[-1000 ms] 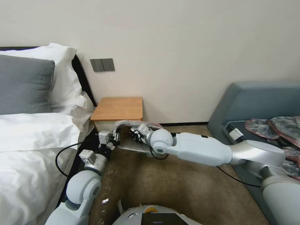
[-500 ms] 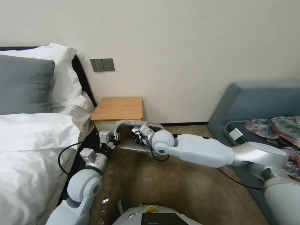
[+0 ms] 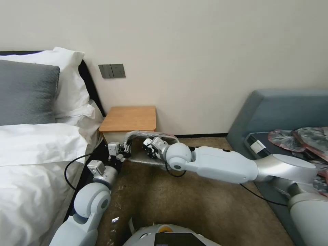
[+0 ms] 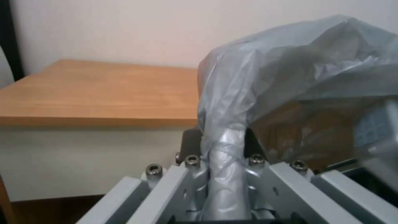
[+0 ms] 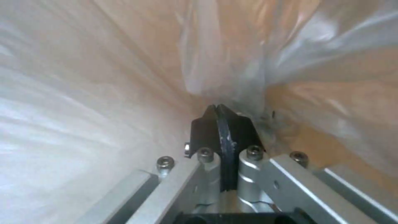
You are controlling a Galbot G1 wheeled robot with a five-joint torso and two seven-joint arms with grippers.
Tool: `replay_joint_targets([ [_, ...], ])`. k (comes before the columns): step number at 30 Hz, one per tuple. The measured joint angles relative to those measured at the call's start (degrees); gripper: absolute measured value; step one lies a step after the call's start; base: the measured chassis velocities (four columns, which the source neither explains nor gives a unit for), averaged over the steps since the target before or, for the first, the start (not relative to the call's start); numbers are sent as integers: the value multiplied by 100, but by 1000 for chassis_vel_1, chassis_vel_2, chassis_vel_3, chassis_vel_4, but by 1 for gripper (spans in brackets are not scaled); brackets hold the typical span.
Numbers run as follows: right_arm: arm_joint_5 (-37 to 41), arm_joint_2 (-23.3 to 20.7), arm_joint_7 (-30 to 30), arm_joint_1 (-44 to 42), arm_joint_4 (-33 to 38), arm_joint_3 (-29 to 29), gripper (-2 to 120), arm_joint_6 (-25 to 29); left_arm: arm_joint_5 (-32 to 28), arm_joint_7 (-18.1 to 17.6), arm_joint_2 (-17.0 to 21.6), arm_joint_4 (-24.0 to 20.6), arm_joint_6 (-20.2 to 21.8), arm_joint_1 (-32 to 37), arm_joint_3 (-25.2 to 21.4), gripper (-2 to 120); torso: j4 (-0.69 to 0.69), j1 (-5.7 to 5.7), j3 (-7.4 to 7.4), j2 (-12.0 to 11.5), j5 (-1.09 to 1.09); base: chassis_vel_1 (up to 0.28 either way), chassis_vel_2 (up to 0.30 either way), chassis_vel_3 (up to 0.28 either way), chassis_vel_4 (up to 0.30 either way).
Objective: Pick up the garbage bag from the table and place it over the trash can.
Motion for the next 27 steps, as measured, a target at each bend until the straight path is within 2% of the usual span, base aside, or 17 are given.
replay_joint_targets([
  [4, 560, -19, 261, -7, 160, 132, 0, 2, -76, -86, -5, 93, 64, -68, 8, 3, 0, 0, 0, 0, 0, 0, 0, 0, 0],
  [13, 971, -224, 421, -62, 442, 399, 0, 5, -323, -291, -31, 321, 141, -184, 9, 3, -1, 0, 0, 0, 0, 0, 0, 0, 0],
  [15, 1305, -325, 543, -89, 649, 609, 0, 11, -425, -400, -58, 429, 177, -234, 29, 3, 0, 0, 0, 0, 0, 0, 0, 0, 0],
  [19, 1384, -408, 573, -237, 911, 968, 0, 120, -559, -543, -92, 514, 248, -261, 61, 3, 0, 0, 0, 0, 0, 0, 0, 0, 0],
  [27, 942, -730, 395, -785, 1100, 1700, 25, 334, -651, -632, -106, 568, 303, -240, 76, 3, 1, 0, 0, 0, 1, 0, 0, 0, 0],
])
